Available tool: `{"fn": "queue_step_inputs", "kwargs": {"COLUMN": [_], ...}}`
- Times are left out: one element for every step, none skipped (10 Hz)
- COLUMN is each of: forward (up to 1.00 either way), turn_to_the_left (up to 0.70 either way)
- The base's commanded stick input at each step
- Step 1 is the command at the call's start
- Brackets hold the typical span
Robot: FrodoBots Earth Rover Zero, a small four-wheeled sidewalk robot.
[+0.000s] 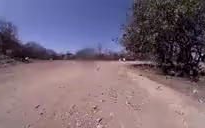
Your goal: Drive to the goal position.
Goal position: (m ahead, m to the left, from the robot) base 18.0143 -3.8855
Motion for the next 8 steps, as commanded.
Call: {"fn": "queue_step_inputs", "kwargs": {"forward": [1.0, 1.0, 1.0, 1.0, 1.0, 1.0, 1.0, 1.0], "turn_to_the_left": [0.0, 0.0, 0.0, 0.0, 0.0, 0.0, 0.0, 0.0]}}
